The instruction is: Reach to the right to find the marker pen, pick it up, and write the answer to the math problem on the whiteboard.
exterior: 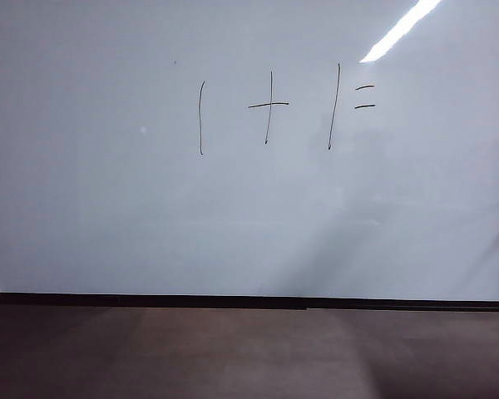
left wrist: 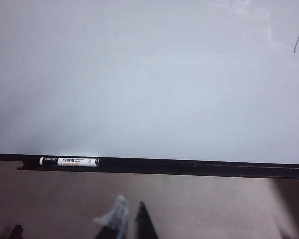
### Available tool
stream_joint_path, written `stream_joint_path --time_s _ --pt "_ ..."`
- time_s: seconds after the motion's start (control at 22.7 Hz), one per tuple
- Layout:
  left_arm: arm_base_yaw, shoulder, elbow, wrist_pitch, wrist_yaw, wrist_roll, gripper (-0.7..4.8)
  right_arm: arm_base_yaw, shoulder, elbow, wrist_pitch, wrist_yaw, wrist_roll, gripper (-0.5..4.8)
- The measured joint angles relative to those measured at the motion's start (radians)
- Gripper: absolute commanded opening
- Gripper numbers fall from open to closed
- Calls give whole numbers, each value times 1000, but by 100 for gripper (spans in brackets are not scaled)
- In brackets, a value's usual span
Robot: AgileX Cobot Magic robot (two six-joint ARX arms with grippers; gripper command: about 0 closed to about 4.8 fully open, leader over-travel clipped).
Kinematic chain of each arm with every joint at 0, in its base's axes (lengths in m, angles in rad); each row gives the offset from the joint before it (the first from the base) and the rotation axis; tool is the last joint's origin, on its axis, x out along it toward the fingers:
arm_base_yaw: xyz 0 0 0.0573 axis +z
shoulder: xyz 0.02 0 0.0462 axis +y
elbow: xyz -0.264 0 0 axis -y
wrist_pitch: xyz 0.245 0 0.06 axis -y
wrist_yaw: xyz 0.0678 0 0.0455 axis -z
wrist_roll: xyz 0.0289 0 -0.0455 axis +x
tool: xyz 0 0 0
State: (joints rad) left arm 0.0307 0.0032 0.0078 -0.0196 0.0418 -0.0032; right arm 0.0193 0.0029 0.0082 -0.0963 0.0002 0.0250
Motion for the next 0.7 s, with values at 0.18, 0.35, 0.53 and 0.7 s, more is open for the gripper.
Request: stream_joint_path --time_s 0.18,0.35,0.53,0.7 --pt "0 0 0 0 0 0 27 0 0 0 0 0 0 -5" --pt "-2 0 0 0 1 -1 27 0 0 0 0 0 0 -5" --pt "-74 166 0 206 35 -42 27 0 0 0 0 0 0 -5" --pt "-240 584 1 900 245 -112 27 0 0 0 0 0 0 -5"
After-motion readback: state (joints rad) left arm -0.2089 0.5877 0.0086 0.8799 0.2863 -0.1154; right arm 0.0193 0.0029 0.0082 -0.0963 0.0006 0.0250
